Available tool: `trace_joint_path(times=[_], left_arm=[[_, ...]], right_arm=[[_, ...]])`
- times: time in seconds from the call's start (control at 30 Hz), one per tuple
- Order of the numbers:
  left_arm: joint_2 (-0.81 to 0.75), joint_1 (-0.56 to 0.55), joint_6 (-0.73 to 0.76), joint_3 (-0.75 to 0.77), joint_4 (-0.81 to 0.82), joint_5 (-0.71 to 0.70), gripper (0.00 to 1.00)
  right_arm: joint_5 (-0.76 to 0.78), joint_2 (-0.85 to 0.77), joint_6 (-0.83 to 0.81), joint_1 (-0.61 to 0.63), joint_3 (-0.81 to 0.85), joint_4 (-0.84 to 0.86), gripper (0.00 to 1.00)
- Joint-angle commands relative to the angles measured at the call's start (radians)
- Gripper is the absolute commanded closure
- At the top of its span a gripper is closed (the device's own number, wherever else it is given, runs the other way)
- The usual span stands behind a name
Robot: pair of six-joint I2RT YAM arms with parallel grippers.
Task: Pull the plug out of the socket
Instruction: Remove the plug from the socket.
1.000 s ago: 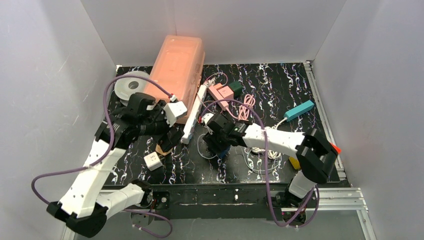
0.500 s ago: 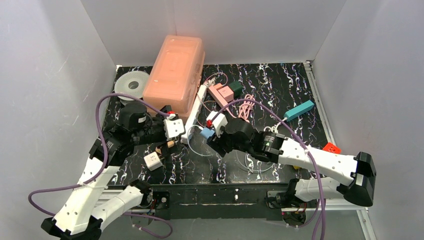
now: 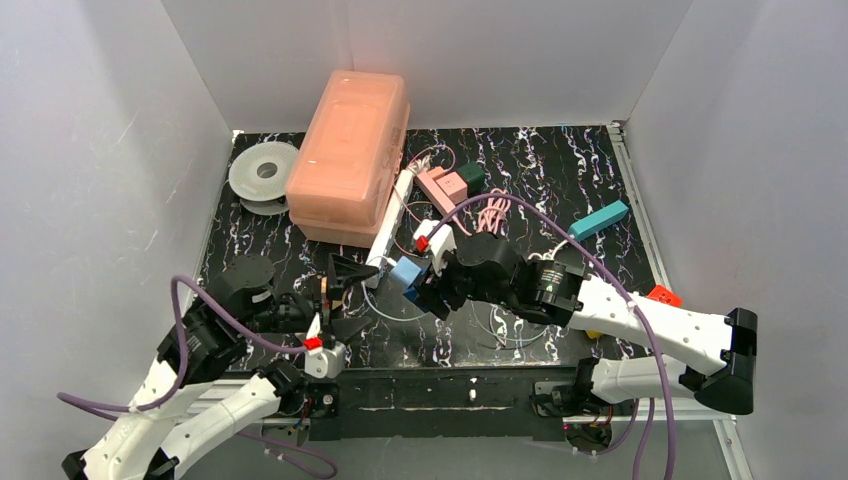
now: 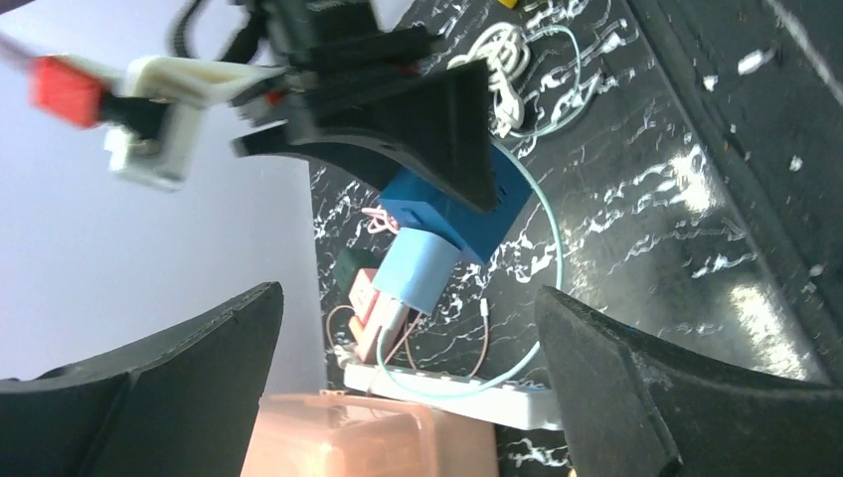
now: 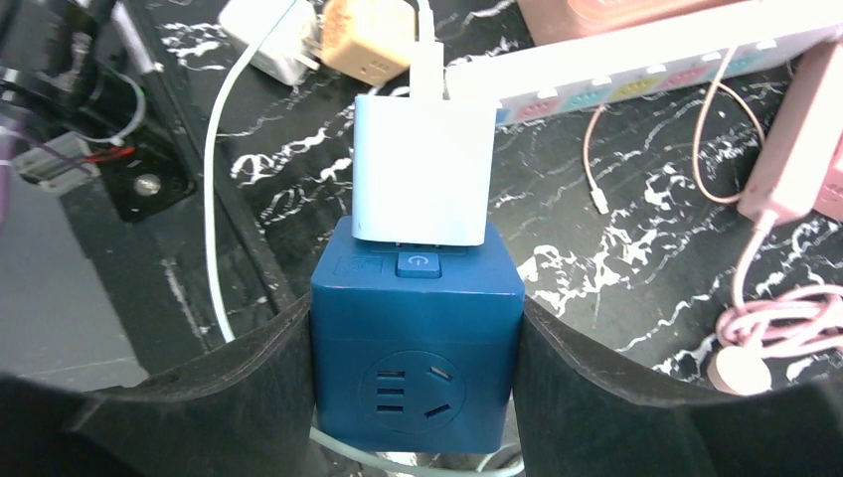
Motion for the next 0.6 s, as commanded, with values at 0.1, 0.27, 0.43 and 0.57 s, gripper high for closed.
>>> trace_joint_path(times=[0.1,0.27,0.43,0.57], left_arm=[[-0.002,-0.024,0.377,-0.084,0.039,0.036,0.02],[0.031,-0.046,0.471,-0.091,0.038,0.030,0.02],[0.059,-0.080,0.487,-0.070,0.030,-0.008,0.06],[0.061,-0.108,0.488,-0.075,-0.014,-0.043,0.12]], right_arm=[[-0.134,0.009,0.027,0.004,0.107,0.054,0.99],[-0.152,0.035,0.032,0.011,0.119,0.055,0.99],[-0.110,0.069,0.032,0.034,0.137,0.033,0.99],[-0.104,0.066,0.056,0.038,0.137,0.070,0.99]])
